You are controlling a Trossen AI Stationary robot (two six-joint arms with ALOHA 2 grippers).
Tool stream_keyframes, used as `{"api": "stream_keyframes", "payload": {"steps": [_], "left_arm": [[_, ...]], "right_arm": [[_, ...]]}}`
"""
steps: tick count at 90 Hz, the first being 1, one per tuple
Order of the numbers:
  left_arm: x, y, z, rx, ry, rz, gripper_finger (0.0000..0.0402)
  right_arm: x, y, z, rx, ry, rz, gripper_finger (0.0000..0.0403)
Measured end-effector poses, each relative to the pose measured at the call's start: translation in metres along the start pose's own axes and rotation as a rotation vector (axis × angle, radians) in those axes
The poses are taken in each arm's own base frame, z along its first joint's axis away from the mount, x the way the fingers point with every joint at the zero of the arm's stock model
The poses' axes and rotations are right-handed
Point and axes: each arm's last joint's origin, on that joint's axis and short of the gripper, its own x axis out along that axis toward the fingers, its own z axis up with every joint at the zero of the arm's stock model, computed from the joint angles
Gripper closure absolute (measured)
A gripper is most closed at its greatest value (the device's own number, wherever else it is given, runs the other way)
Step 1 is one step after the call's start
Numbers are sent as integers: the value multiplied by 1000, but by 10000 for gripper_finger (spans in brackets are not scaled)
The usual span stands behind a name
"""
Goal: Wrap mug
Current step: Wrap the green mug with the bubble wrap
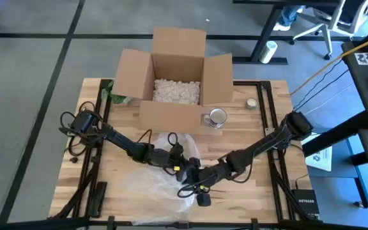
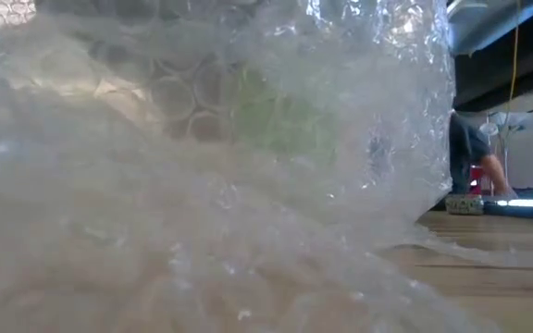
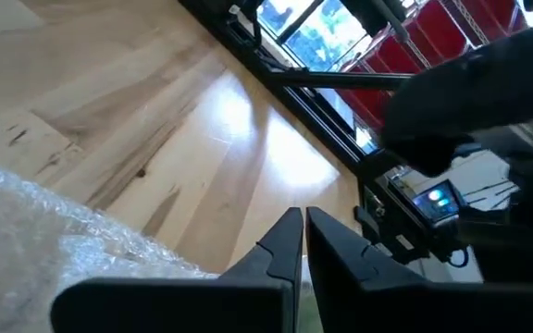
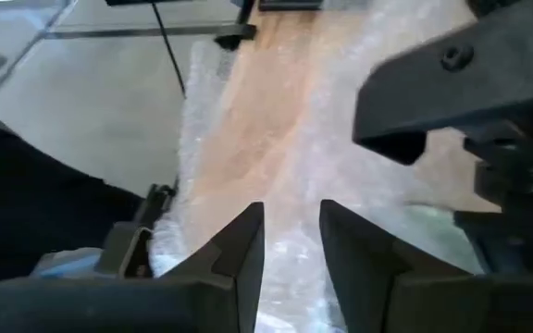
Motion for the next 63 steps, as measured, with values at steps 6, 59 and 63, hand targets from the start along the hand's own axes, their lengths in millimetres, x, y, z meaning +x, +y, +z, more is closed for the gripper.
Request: {"api": "stream_keyframes", "payload": {"steps": [6,59,63], "left_arm": [[0,0,0,3,0,0,402],[-1,-1,1,47,-8,0,402],[-2,-2,2,58,-4,-2,402]], "right_arm": [[0,0,0,1,-4,6,308],[4,-6,2,-48,-37,-64,395],[4,-7,1,-50,-28,-66,395]]}}
